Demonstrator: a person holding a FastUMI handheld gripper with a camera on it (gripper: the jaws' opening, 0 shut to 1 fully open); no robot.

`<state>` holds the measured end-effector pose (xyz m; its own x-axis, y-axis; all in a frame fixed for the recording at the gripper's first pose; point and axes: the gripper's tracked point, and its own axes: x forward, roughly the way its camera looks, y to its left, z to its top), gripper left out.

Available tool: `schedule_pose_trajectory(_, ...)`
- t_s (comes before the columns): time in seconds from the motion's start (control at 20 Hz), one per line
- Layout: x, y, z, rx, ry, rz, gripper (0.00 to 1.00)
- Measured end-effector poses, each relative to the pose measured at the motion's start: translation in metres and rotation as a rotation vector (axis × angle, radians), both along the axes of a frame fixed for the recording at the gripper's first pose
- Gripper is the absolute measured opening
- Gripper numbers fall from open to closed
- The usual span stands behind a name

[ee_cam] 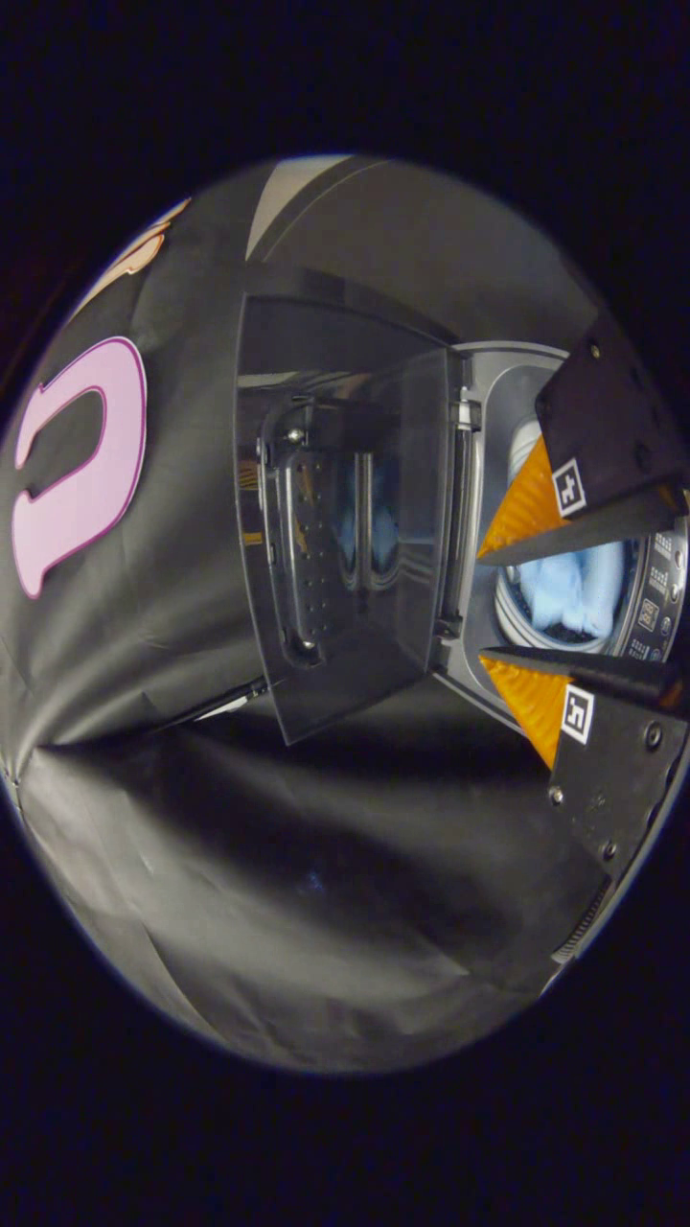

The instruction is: Put the clothes into the washing machine and then close the washing machine lid.

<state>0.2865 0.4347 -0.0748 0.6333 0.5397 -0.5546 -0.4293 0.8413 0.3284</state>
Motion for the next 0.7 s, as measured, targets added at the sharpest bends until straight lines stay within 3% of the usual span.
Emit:
schedule_pose_trajectory(0.1, 0.003, -0.007, 0.002, -0.015, -0.018, -0.007, 0.51)
schedule_pose_trajectory(0.15, 0.003, -0.01, 0.004, -0.023, -0.026, -0.01, 0.59)
schedule_pose_trajectory(0.6, 0.009, -0.031, 0.038, -0.016, -0.108, -0.066, 0.98)
schedule_pose_trajectory(0.7, 0.015, -0.03, 0.05, -0.014, -0.136, -0.076, 0.97)
